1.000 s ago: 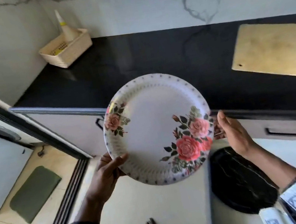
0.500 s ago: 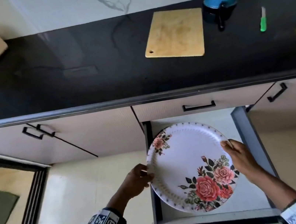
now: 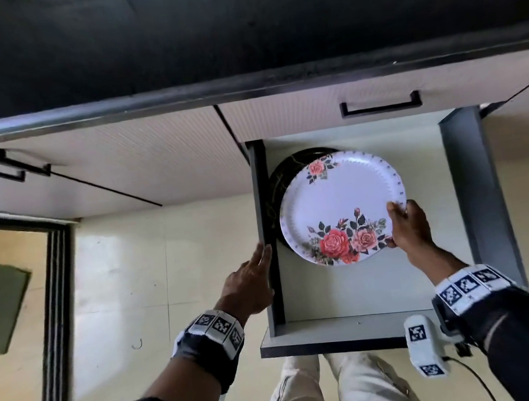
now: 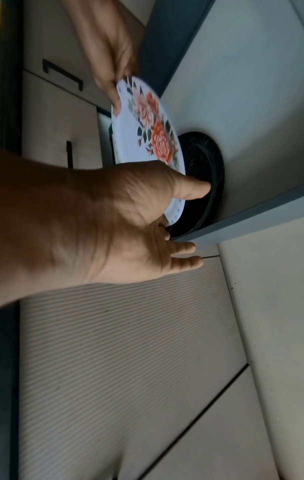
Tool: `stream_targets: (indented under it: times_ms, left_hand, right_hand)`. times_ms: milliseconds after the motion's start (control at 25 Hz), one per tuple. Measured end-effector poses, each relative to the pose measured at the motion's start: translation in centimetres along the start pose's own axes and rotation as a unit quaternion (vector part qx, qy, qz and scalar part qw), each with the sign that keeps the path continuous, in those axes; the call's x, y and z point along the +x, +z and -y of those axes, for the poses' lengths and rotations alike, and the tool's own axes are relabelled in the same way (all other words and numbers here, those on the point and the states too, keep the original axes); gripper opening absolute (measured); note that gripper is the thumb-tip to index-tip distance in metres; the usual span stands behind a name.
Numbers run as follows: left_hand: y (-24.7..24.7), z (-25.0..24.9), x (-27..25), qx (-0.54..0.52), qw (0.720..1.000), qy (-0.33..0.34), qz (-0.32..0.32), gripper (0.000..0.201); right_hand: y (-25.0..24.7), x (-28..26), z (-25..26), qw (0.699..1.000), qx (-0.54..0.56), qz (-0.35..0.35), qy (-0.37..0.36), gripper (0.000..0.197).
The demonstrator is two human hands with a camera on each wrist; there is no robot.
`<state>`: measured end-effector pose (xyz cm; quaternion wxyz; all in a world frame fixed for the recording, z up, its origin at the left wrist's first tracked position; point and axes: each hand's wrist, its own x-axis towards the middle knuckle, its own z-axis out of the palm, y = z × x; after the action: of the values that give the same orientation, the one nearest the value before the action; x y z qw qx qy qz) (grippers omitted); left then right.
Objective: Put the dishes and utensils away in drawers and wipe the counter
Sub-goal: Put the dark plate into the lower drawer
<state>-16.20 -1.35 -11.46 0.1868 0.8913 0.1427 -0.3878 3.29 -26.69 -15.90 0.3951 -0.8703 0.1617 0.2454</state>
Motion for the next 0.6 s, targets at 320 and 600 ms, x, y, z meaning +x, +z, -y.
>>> stream_targets:
  times_ms: [320, 600]
  left_hand:
    - [-0.3, 3.1, -0.5, -0.004, 1.0, 0.023, 0.001, 0.083]
    - [-0.8, 3.0, 0.2, -0.026, 0.998, 0.042, -0.044, 0.078]
  right_hand:
    - [6.2, 3.6, -2.6, 0.997, 0.059, -0.008, 0.043, 0.033]
    - [7.9, 5.9, -4.1, 0.995, -0.036, 0.061, 0.076, 0.064]
